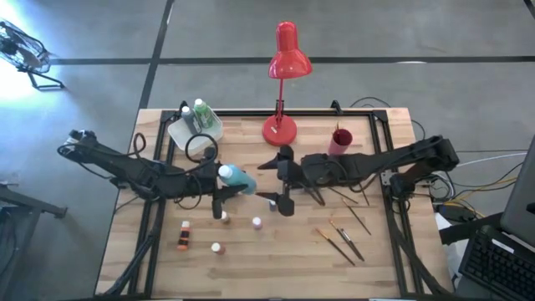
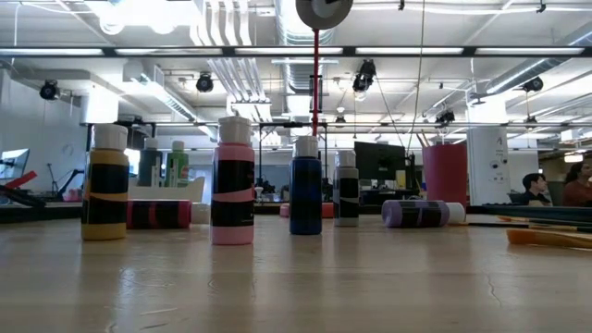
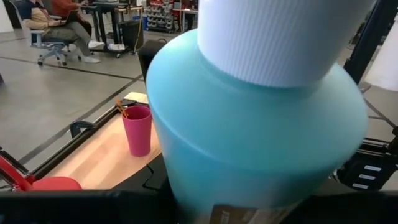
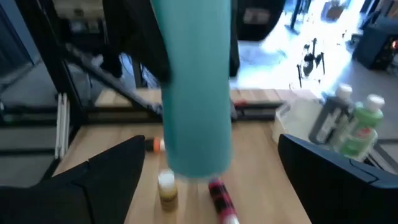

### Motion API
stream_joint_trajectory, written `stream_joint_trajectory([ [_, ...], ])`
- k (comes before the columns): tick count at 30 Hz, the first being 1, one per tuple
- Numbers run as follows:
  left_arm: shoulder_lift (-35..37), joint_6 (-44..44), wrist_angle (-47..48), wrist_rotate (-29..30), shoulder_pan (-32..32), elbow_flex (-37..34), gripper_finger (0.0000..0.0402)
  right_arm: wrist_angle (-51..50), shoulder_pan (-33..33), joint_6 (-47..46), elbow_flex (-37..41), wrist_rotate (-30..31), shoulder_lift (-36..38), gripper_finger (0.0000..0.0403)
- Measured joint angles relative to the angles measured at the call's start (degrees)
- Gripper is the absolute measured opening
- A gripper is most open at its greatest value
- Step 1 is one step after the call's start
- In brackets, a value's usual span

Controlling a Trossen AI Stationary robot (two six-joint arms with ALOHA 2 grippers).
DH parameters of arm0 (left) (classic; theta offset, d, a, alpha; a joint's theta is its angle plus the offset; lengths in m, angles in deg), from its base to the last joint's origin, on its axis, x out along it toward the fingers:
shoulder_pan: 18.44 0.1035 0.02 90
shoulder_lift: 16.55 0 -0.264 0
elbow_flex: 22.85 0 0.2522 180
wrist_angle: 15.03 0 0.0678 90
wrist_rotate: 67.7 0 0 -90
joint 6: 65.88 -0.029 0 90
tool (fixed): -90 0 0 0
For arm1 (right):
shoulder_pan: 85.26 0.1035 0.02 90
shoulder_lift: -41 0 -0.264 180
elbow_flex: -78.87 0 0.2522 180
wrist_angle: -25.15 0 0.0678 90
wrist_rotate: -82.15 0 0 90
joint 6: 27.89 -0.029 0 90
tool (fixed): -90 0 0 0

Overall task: Pick & Place Paint Supplies
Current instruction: Put the light blue paint bottle into the white bin

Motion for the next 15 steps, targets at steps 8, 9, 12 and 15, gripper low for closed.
stream_joint_trajectory([
  [8, -0.05, -1.27, -0.46, -0.09, 0.37, 0.0, 0.0168, 4.6, -0.03, -0.25, -1.82, -0.15, -4.77, 0.0365],
  [9, -0.05, -1.29, -0.44, -0.1, 0.42, 0.0, 0.0168, 4.63, -0.03, -0.3, -2.54, -0.15, -5.51, 0.0365],
  [12, -0.07, -1.24, -0.45, -1.07, 0.46, 0.0, 0.0168, 4.7, -0.03, 1.05, -5.38, -0.15, -7.99, 0.0365],
  [15, -0.07, -1.17, -0.45, -1.35, 0.44, 0.0, 0.0168, 4.64, -0.03, 2.45, -8.34, -0.13, -10.35, 0.0361],
])
